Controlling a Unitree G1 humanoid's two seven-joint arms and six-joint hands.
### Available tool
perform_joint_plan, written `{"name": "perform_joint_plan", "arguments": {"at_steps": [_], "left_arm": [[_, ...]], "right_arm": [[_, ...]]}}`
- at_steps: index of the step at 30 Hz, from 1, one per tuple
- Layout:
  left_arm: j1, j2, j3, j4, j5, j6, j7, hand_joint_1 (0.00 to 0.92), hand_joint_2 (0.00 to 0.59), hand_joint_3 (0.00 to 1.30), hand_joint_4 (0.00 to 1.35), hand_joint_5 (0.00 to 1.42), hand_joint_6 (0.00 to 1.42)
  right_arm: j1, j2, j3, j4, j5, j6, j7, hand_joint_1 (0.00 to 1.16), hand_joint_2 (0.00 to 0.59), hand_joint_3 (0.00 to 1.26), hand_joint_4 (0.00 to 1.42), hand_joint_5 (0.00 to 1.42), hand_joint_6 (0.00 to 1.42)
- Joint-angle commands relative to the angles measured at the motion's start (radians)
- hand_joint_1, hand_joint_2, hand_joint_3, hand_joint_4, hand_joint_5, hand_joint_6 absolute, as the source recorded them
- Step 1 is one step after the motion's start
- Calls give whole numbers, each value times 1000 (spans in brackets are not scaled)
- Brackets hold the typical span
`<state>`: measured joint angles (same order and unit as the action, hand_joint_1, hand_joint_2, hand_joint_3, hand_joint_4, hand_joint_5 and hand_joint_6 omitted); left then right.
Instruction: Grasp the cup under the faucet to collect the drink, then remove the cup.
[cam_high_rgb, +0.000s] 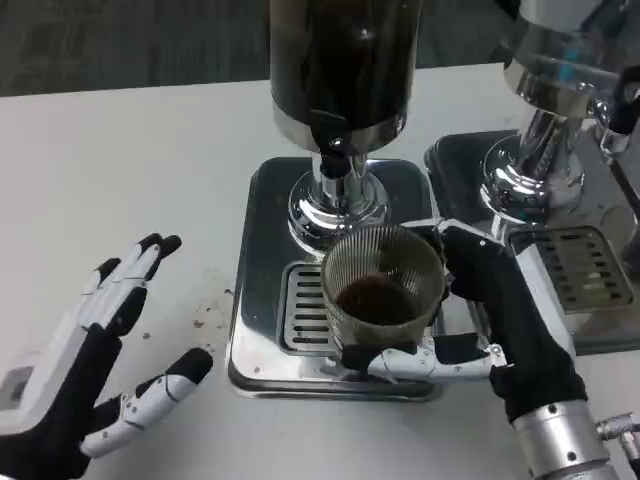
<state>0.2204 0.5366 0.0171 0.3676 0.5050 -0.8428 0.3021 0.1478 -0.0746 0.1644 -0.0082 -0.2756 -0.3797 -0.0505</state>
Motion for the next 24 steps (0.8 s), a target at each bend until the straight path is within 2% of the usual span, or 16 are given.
{"name": "perform_joint_plan", "arguments": {"at_steps": [1,4,12,24], "left_arm": [[47,22,14,-45,64,4,21,0,185,67,0,57,0],[74,23,19,-91,126,21,44,0,185,67,0,52,0],[157,-19,23,-236,213,101,93,0,183,71,0,44,0],[203,-36,8,-316,244,175,97,0,181,52,0,22,0]], "right_arm": [[10,1,7,-62,35,3,28,1074,96,697,871,866,1030],[20,-6,11,-77,35,2,49,1074,94,697,871,866,1031],[54,-29,6,-144,53,1,103,1074,92,697,871,866,1032],[74,-37,3,-168,65,2,113,1073,91,704,871,866,1032]]}}
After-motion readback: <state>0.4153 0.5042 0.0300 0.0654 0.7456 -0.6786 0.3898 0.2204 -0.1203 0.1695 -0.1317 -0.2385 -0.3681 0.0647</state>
